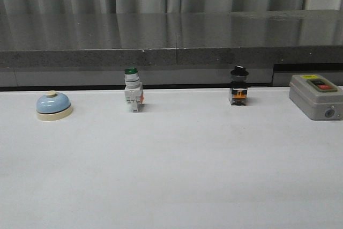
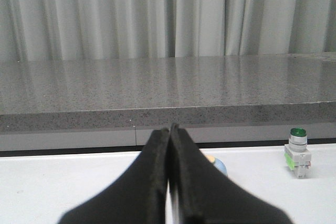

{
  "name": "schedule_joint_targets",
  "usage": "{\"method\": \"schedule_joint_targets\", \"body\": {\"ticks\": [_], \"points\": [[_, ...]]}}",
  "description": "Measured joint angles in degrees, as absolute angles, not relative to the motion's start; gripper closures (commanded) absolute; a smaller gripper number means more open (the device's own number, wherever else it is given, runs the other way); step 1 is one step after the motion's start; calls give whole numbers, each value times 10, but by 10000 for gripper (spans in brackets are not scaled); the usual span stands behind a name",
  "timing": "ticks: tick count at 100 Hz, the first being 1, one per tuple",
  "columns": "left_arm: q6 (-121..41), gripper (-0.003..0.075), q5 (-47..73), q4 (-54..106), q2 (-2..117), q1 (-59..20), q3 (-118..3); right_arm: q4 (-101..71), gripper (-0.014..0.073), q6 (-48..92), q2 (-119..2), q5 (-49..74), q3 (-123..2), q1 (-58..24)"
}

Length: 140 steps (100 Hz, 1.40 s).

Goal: Place and press bell with both arms

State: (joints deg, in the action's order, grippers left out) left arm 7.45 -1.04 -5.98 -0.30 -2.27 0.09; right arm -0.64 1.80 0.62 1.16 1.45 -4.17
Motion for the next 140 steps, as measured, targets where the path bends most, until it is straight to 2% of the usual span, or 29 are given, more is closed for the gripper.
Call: {"method": "schedule_joint_targets", "body": {"ticks": [50,68,89,109,140], "points": [[74,741,0,-52,-3,-23,1,-6,654,18,6,12,14,-42],[74,741,96,-37,6,-23,-41,-6,654,18,6,12,14,-42],[74,741,139,-5,120,-23,-173,-6,654,18,6,12,14,-42],[75,741,251,56,278,-23,-316,-6,654,18,6,12,14,-42],[75,740,345,61,456,-23,-446,-6,654,18,6,12,14,-42]]}}
